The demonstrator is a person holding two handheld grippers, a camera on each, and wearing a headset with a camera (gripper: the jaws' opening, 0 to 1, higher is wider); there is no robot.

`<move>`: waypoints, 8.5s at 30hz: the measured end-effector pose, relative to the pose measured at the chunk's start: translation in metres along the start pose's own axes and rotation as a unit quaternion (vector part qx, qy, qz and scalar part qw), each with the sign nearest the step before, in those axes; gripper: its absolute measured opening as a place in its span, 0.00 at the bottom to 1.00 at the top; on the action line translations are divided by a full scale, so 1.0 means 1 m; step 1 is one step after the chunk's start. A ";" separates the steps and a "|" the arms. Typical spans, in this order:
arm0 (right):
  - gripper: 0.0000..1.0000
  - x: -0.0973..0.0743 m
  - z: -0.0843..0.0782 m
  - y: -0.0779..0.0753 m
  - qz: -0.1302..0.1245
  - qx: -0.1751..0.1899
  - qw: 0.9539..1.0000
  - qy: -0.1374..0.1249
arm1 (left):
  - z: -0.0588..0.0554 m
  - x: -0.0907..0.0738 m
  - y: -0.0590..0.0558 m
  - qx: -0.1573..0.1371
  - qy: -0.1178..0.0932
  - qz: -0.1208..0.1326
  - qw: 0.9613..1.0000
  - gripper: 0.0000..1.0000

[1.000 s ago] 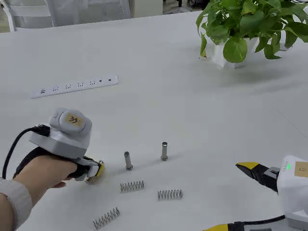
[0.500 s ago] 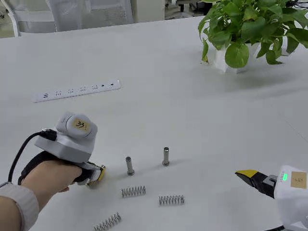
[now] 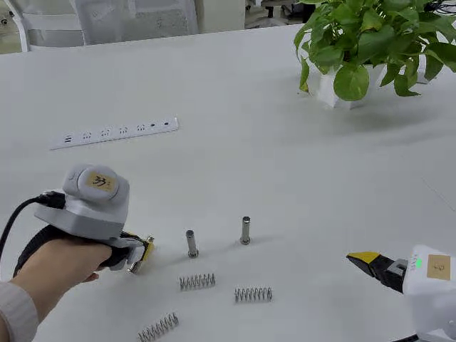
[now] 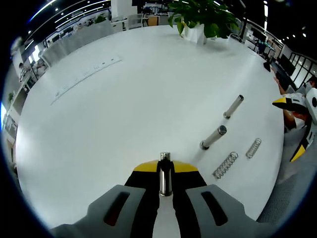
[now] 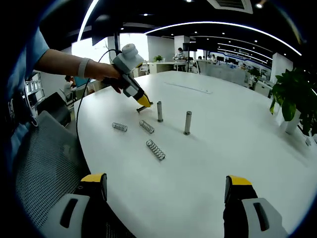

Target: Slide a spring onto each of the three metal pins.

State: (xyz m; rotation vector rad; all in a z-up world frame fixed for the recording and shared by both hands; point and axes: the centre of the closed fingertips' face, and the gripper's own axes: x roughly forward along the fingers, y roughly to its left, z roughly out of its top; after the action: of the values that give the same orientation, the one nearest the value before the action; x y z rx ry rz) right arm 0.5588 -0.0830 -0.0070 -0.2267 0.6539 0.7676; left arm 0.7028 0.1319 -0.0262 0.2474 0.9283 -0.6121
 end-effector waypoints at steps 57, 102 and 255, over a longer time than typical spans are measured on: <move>0.99 0.005 -0.003 0.014 0.018 -0.015 1.000 0.009 | -0.014 -0.031 -0.001 0.012 -0.048 0.022 0.999 0.05; 0.99 0.003 0.003 0.005 0.002 -0.016 1.000 0.000 | -0.011 -0.039 -0.004 0.049 -0.116 0.006 0.992 0.93; 0.97 0.003 0.024 0.009 0.026 0.024 0.999 -0.035 | -0.078 -0.046 -0.095 0.038 -0.078 -0.112 0.990 0.07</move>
State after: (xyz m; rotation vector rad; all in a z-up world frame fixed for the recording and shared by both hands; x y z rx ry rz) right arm 0.5651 -0.0646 0.0102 -0.1389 0.6124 0.8049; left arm 0.5732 0.1086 -0.0291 0.1620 0.7878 -0.8644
